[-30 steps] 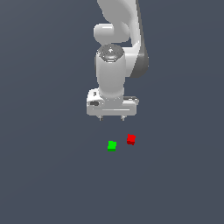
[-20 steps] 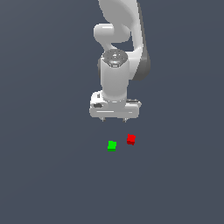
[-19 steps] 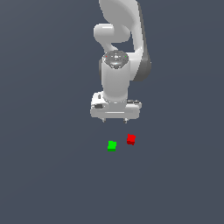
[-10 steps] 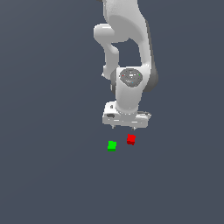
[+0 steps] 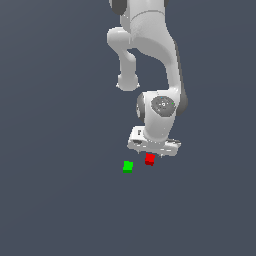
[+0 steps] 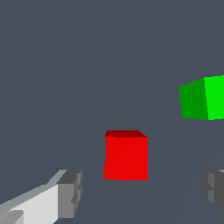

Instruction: Stack the red cube on top of the green cube.

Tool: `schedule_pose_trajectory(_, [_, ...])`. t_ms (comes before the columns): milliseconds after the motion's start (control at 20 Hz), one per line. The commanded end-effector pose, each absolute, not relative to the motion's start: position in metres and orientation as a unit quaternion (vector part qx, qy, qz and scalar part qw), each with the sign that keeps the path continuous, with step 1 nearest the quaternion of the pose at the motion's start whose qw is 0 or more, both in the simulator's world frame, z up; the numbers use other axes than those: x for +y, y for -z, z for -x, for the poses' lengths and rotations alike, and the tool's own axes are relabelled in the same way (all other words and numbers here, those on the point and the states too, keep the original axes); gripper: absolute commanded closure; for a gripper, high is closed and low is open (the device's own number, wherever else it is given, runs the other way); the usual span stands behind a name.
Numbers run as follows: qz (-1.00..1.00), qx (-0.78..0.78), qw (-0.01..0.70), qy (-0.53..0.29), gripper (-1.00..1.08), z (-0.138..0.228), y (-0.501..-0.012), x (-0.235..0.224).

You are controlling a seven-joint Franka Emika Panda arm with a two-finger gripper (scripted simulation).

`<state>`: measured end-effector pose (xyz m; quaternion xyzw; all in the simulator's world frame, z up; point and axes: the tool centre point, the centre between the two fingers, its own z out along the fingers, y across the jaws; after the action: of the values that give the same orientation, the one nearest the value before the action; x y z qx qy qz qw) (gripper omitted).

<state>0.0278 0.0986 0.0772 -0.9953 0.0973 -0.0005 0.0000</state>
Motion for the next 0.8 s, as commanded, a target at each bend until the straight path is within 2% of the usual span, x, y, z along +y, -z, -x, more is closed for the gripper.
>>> schedule_pose_trajectory(0, [0.995,0.103,0.000,0.000,-0.92,-0.030,-0.072,0.103])
schedule_pose_trajectory(400, [0.995,0.104,0.000,0.000,-0.92,-0.031,-0.067,0.105])
schedule_pose_trajectory(750, [0.995,0.104,0.000,0.000,-0.92,-0.031,-0.037,0.105])
